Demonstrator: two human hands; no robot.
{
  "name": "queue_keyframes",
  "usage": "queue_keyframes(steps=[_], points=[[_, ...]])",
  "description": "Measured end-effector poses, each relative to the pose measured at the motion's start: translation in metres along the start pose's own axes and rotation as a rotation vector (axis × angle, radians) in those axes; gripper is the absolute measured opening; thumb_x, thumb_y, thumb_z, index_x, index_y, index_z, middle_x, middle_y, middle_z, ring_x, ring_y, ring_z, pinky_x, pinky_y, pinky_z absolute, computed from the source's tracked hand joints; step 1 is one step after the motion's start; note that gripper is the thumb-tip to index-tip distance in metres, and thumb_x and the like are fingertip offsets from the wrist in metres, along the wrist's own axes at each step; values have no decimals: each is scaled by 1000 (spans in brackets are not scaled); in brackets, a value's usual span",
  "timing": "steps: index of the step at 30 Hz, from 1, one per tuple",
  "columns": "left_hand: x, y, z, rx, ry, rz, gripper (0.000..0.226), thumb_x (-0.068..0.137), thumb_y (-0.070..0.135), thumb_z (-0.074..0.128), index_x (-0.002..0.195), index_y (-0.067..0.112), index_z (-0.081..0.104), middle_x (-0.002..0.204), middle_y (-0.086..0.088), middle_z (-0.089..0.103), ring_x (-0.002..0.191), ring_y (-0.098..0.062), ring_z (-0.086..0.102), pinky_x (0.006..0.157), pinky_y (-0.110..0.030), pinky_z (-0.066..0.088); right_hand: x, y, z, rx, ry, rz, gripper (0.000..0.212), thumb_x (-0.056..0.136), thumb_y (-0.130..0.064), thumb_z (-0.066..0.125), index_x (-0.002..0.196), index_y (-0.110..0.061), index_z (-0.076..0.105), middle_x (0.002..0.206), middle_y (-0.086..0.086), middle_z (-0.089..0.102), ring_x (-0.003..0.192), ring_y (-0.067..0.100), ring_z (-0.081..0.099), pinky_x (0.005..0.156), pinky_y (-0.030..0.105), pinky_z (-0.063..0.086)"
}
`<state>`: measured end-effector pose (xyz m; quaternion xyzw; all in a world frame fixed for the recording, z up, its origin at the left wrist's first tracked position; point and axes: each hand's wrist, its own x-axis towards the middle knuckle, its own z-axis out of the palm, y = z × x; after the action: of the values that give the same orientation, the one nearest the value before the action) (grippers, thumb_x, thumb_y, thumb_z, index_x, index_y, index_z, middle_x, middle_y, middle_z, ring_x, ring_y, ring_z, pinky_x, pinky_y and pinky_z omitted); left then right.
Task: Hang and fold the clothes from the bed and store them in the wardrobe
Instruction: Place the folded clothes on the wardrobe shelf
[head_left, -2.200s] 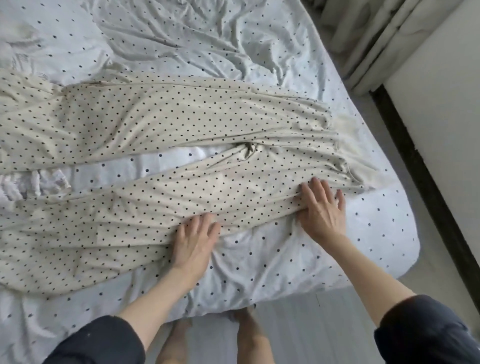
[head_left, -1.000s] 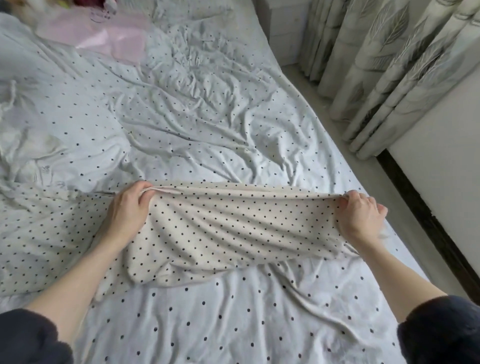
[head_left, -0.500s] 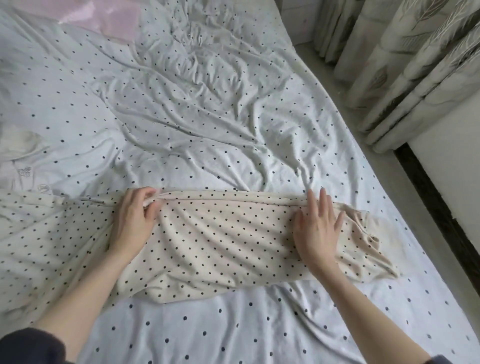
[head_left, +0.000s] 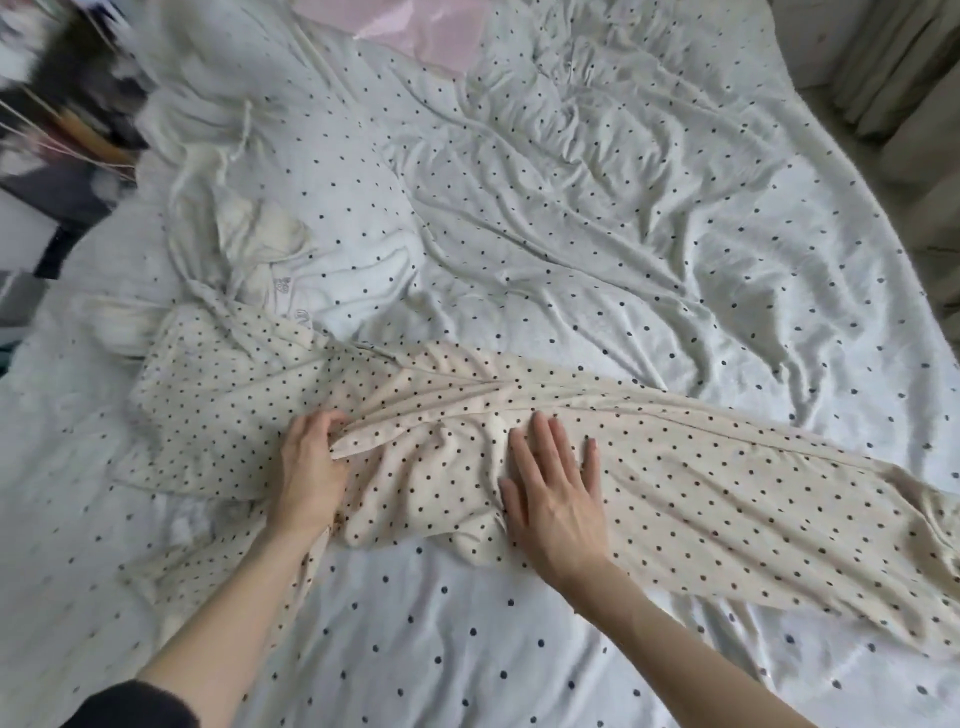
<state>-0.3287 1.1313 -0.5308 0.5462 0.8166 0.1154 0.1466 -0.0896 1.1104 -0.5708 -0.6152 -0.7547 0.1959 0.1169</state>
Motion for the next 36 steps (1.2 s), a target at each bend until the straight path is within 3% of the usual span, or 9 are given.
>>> queue_keyframes(steps=[3,9,13,18,25,29,32,34,36], points=[[-2,-38,-26,59,-28,-115,32,84,-3,57,111,12,63,112,-9,62,101,-30,58,83,-40,48,17,-40,4,23,-35,-19,48,92,-39,30,122,-12,56,122,7,55,120,31,49,109,58,21],[8,-108,-72,262,-167,-206,27,89,8,53,112,18,64,100,-5,68,83,-24,62,66,-32,50,44,-104,20,-33,-70,-58,45,98,-39,31,139,-23,38,135,2,43,129,23,34,112,50,12],[47,-122,-90,196,-111,-70,27,90,9,53,113,16,64,103,-7,66,84,-25,60,64,-29,43,58,-129,33,-84,-67,10,49,98,-37,34,145,-22,29,146,3,33,139,20,21,114,53,1],[120,-110,-107,150,-61,170,32,88,-4,48,115,5,60,119,-12,53,106,-32,54,90,-41,44,87,-159,47,-130,-20,109,51,97,-40,30,146,-25,25,147,2,28,142,19,12,113,56,4],[185,-94,-104,352,49,438,38,90,2,48,125,14,52,119,-6,52,98,-24,57,69,-30,38,118,-161,64,-179,-29,282,55,98,-44,24,149,-28,13,159,2,1,146,18,-11,112,56,-10],[196,-120,-93,441,-118,327,38,91,17,50,128,21,47,125,-5,53,112,-25,52,93,-34,40,131,-172,75,-197,-22,306,53,98,-43,28,147,-29,16,158,4,2,145,19,-11,109,60,-10],[192,-137,-91,301,-325,167,54,86,29,57,135,22,36,134,-9,40,125,-27,39,103,-42,36,142,-189,85,-186,-66,178,52,97,-41,30,147,-28,21,158,-1,10,146,18,-7,107,62,-15],[180,-140,-86,174,-431,139,69,83,34,60,140,28,22,142,-6,26,131,-27,31,103,-47,38,151,-210,95,-165,-99,30,48,98,-43,30,143,-27,32,154,-1,26,146,16,7,108,58,-15],[167,-144,-81,109,-406,205,73,82,37,58,141,33,16,144,-1,21,133,-25,27,99,-45,40,162,-232,102,-84,-101,-101,39,99,-38,37,134,-27,49,141,1,44,139,19,28,113,54,0]])
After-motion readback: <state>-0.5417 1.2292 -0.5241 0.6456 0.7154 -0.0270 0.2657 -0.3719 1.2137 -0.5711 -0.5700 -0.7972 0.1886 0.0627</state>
